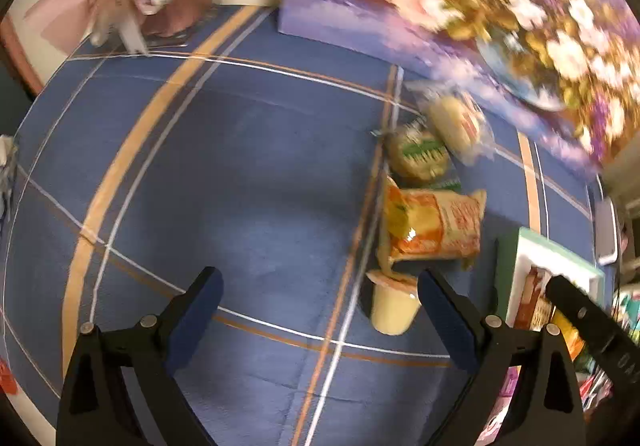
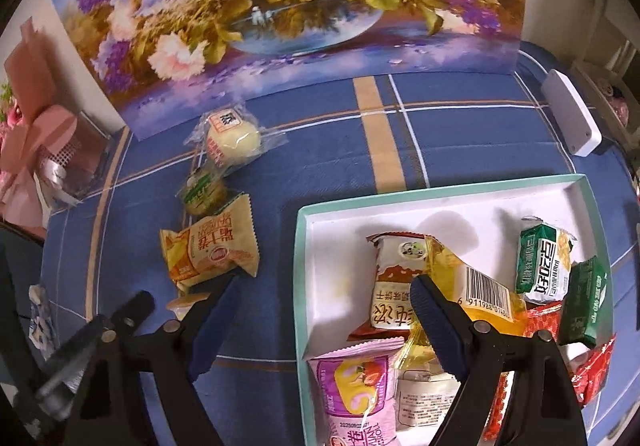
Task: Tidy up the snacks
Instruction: 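Grasp the yellow jelly cup with the left tool, then grasp the yellow DALIYUAN bread bag with the right tool while the left tool holds the cup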
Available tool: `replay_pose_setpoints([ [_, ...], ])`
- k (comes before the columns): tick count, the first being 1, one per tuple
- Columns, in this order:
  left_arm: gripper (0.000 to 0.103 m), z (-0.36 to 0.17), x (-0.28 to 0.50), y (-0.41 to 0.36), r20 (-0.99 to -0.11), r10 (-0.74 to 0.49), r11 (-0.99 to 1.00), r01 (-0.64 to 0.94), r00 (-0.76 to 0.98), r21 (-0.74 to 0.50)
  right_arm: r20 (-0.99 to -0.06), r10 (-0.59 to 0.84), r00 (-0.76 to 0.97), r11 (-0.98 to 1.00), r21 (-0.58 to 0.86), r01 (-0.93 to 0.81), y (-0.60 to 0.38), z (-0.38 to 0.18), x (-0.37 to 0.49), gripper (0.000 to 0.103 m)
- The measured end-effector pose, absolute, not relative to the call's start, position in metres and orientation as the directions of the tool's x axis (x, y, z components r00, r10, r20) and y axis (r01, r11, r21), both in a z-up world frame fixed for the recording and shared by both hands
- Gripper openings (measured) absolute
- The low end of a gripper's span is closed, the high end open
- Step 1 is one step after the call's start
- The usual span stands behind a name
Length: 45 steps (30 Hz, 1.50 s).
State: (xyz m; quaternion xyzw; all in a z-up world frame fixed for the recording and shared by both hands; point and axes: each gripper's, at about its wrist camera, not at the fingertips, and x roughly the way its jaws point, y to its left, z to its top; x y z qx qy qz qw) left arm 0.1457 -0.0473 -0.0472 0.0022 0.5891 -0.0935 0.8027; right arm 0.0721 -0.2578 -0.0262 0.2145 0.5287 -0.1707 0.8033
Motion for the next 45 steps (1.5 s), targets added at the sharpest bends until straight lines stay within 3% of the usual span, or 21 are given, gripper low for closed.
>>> replay_pose_setpoints([
  [9,0.093,-0.061,0.136,-0.081,-0.948,-0.2,0.957,0.255,0.246,-0.136,-0.922,-0.045,0.384,0.852,0.165,0.497,-0.257,-0.027,0.073,0.088],
  [11,0.077,-0.065,0.135,-0.087,-0.948,-0.21,0.951,0.273,0.238,-0.142,-0.923,-0.045,0.382,0.853,0.164,0.496,-0.256,-0.027,0.073,0.088],
  [15,0.072,-0.074,0.133,-0.096,-0.949,-0.226,0.942,0.297,0.219,-0.156,-0.924,-0.046,0.38,0.856,0.159,0.491,-0.254,-0.027,0.074,0.088],
  [16,0.064,-0.076,0.133,-0.097,-0.949,-0.228,0.941,0.301,0.216,-0.158,-0.924,-0.047,0.38,0.857,0.158,0.491,-0.254,-0.027,0.074,0.088],
  [17,0.043,-0.076,0.133,-0.098,-0.949,-0.229,0.94,0.303,0.215,-0.158,-0.924,-0.047,0.38,0.858,0.157,0.489,-0.253,-0.027,0.075,0.088],
  [35,0.043,-0.056,0.138,-0.074,-0.937,-0.284,0.937,0.266,0.206,-0.225,-0.913,-0.064,0.403,0.881,0.138,0.453,-0.239,-0.02,0.08,0.088],
  [45,0.043,-0.035,0.153,-0.035,-0.907,-0.315,0.946,0.171,0.278,-0.277,-0.892,-0.061,0.448,0.903,0.142,0.405,-0.219,-0.003,0.087,0.088],
])
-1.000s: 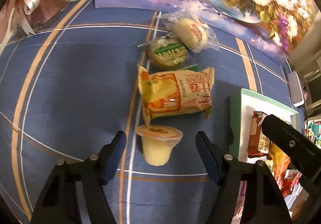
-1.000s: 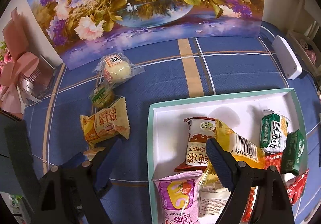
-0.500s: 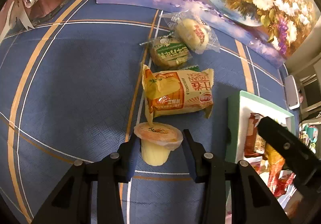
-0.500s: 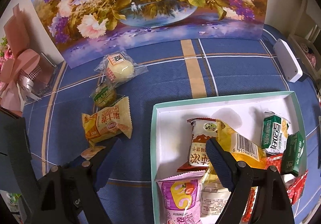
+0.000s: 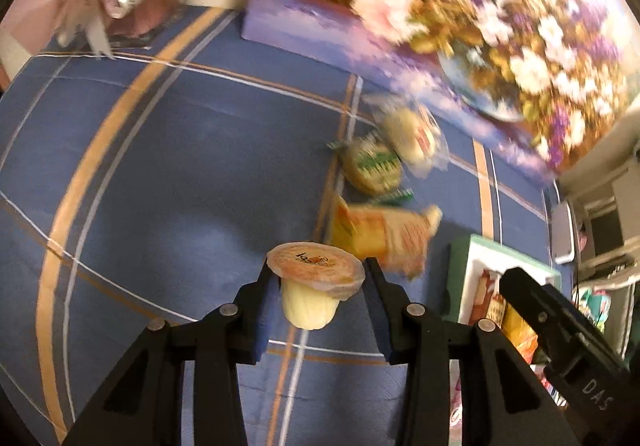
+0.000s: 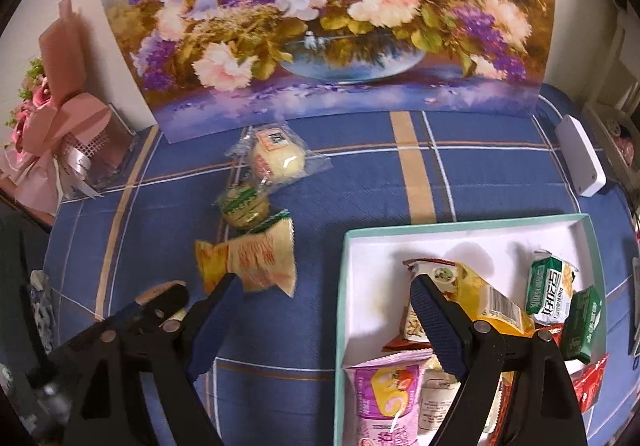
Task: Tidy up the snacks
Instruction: 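Grasp the yellow DALIYUAN bread bag with the right tool while the left tool holds the cup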
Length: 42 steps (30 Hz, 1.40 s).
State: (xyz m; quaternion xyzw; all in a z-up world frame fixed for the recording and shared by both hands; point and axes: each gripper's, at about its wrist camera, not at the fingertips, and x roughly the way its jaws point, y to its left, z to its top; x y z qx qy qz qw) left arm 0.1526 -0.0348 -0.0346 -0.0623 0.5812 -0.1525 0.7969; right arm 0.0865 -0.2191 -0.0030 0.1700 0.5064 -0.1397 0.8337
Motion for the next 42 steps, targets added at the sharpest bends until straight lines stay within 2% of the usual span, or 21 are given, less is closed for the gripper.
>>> replay_pose_setpoints([
  [13,0.043,-0.031,0.168,0.005,-0.889,-0.328,0.944,0.068,0.318,-0.324,-0.927,0.053,0.372,0.919,0.191,0.345,-0.191,-0.033,0.132,0.088],
  [29,0.043,-0.055,0.182,0.026,-0.904,-0.311,0.944,-0.01,0.293,-0.329,-0.968,0.006,0.25,0.95,0.084,0.3,-0.16,-0.08,0.177,0.088],
  [42,0.043,-0.063,0.185,0.024,-0.908,-0.315,0.943,-0.018,0.277,-0.332,-0.97,-0.064,0.234,0.959,0.005,0.284,-0.152,-0.094,0.195,0.088],
])
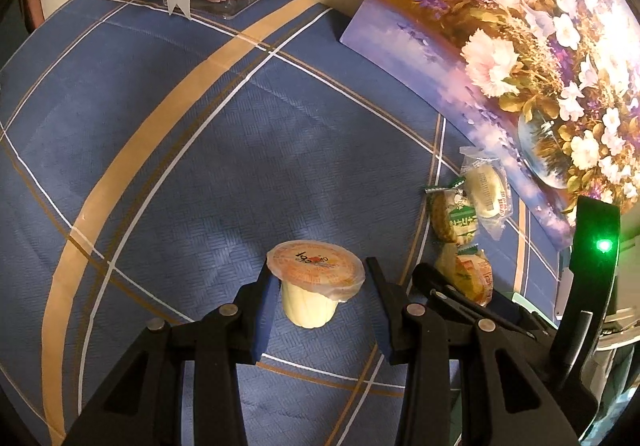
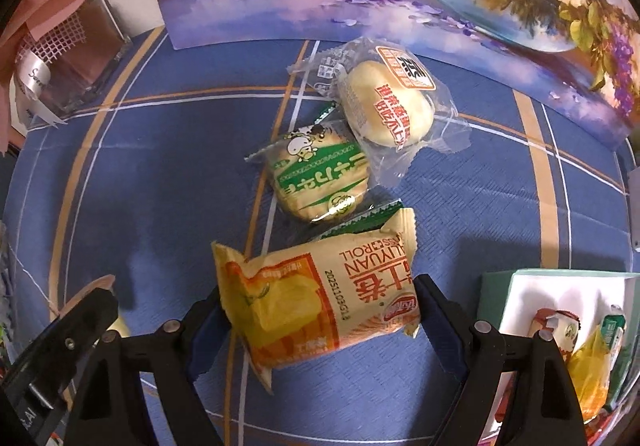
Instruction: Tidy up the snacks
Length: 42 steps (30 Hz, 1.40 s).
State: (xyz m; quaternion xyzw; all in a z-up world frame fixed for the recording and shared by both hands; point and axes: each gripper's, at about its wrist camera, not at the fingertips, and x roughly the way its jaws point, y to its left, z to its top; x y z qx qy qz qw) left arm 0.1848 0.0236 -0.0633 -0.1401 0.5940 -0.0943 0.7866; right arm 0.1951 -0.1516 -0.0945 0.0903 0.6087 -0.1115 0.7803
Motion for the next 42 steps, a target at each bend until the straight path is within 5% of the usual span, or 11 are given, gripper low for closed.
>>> replay_pose_setpoints([
  [12,0.043,-0.062,0.183,0.023,-0.905,-0.318,0.943,-0.008,0.283,-0.334,-0.944,-0.087,0.32,0.964,0.001,0.267,-0.154,-0.069,0.171,0.078],
  [42,0.043,0.031,0.131,-0.023,-0.853,-0.332,0.94,0.215,0.403,-0.264,-0.865,-0.13,0.484,0.888,0.116,0.446,-0.19,0.037,0.058,0.078],
])
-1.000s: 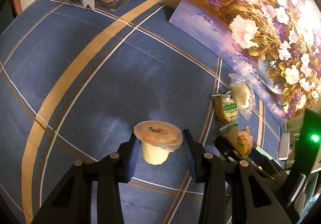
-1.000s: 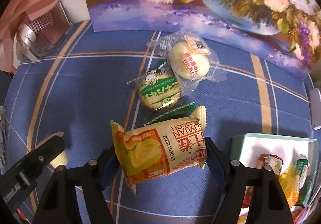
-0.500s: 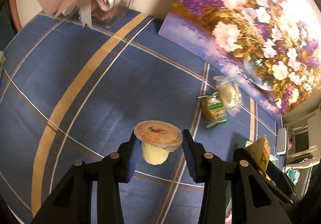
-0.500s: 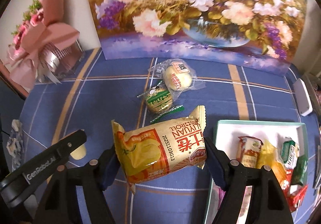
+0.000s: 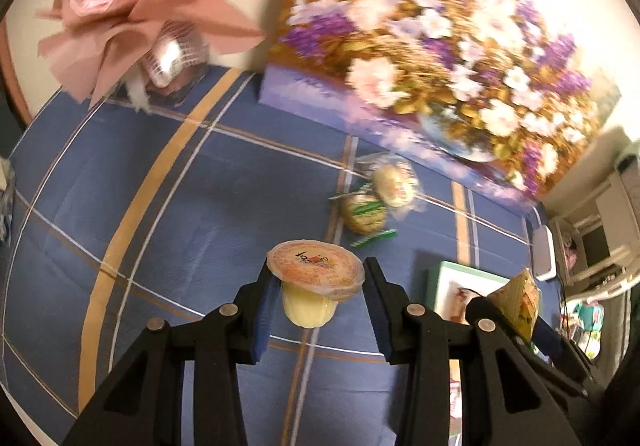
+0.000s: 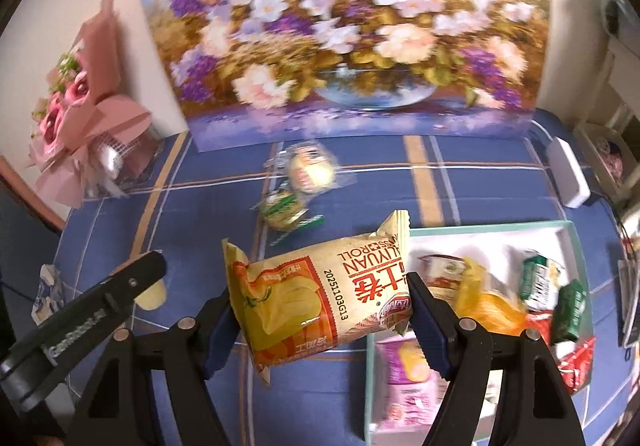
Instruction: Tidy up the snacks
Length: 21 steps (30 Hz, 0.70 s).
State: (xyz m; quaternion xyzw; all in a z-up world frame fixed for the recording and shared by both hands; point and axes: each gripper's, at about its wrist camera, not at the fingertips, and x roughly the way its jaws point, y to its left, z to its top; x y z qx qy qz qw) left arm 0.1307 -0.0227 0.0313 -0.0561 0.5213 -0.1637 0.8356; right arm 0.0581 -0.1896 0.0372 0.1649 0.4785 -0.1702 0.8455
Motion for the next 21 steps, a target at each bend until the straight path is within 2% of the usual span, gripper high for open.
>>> replay_pose_setpoints([
  [11,0.043,0.047,0.087,-0.11,-0.841,-0.425,0.856,0.451,0.335,-0.253,-0.876,-0.26,0.406,0.698,0.12,0.706,-0.306,0.044,-0.017,0.078],
  [21,0.043,0.02,0.068,-0.176,-0.859,-0.438,0.791,0.568,0.264,-0.229,-0.893,-0.248,0.376,0.619,0.153,0.771,-0.361,0.024,-0.046,0.078],
])
